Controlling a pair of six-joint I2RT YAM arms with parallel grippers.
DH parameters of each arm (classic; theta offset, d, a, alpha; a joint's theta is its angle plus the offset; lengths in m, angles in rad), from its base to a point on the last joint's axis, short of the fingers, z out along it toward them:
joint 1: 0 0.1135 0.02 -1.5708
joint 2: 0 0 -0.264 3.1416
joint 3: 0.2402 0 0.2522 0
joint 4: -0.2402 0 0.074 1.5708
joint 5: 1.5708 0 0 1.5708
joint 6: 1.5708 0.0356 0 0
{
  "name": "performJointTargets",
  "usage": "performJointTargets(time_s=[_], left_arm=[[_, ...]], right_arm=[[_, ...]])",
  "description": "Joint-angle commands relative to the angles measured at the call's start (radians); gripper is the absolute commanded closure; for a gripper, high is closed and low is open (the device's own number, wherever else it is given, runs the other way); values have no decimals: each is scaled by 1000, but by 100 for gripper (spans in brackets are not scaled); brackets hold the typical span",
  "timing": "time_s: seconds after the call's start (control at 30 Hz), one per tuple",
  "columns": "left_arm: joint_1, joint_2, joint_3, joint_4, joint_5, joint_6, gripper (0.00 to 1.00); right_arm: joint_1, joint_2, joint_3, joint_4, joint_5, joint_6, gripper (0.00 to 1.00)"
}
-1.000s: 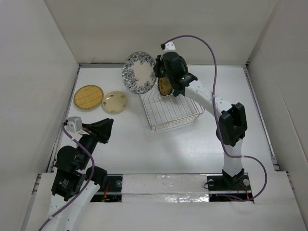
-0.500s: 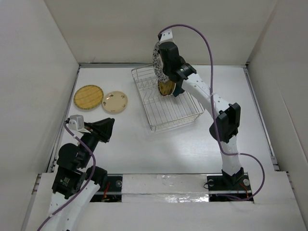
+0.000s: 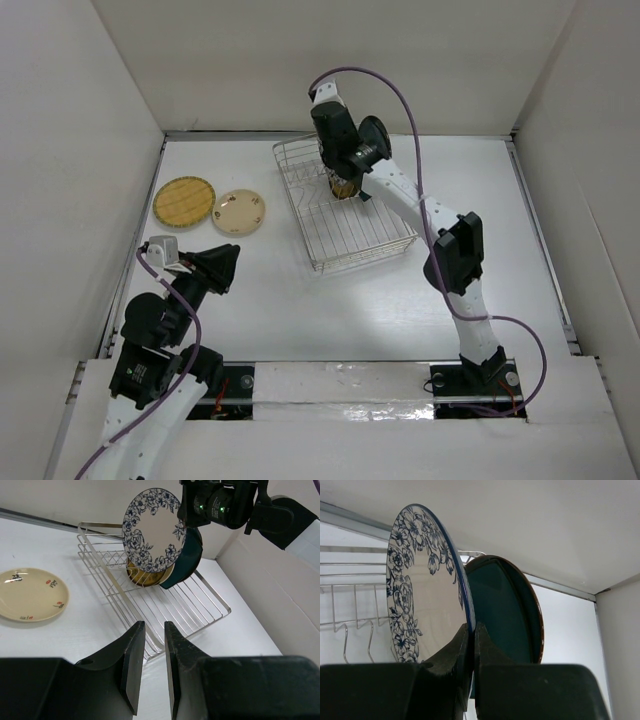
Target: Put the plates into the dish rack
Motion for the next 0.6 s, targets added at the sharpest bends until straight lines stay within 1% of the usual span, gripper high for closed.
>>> performJointTargets(time_s=[0.0, 0.3, 0.5, 0.53, 0.57], left_arm=[[1, 10, 2, 37, 14, 3, 80], [1, 13, 2, 38, 18, 1, 80], [1, 36, 3, 35, 12, 1, 80], [1, 44, 2, 37, 12, 1, 80], [1, 48, 5, 37, 11, 1, 80]], right_arm=[[31, -30, 4, 118, 75, -14, 100], [82, -35, -110, 144, 102, 49, 100], [82, -18, -127, 112, 74, 126, 100], [82, -20, -127, 95, 65, 155, 99], [82, -23, -128, 92, 57, 167, 94]])
